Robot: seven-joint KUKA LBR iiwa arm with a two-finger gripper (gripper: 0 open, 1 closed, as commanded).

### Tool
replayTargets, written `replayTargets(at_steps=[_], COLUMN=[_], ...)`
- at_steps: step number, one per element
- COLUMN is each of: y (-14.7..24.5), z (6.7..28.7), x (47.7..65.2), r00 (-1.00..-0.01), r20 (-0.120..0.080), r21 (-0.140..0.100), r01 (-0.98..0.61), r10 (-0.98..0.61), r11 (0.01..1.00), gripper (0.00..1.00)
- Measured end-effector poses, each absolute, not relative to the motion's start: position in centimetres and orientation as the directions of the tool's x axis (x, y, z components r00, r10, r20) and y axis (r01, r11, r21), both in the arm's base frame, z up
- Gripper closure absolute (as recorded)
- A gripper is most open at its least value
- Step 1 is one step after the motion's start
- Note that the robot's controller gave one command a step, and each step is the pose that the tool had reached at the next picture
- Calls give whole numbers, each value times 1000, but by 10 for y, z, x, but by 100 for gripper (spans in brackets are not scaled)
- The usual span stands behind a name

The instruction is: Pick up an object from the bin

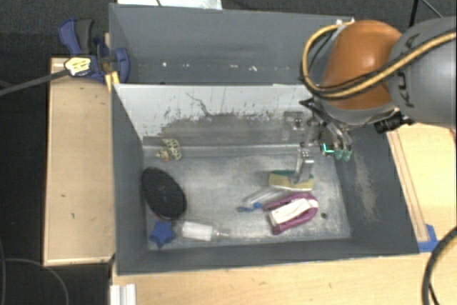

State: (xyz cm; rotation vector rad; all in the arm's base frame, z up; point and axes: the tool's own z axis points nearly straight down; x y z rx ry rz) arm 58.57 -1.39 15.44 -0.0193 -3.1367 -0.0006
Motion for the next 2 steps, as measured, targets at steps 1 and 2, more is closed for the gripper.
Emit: replayTargets(at_steps=[1,2], y=[-21,-19], z=[68,74], x=[549,554], r00=[-1000,-1000], r20=[11,-6], r21=[0,2], r01=[27,25], r10=[27,25], r11=[1000,1000], gripper=[0,100])
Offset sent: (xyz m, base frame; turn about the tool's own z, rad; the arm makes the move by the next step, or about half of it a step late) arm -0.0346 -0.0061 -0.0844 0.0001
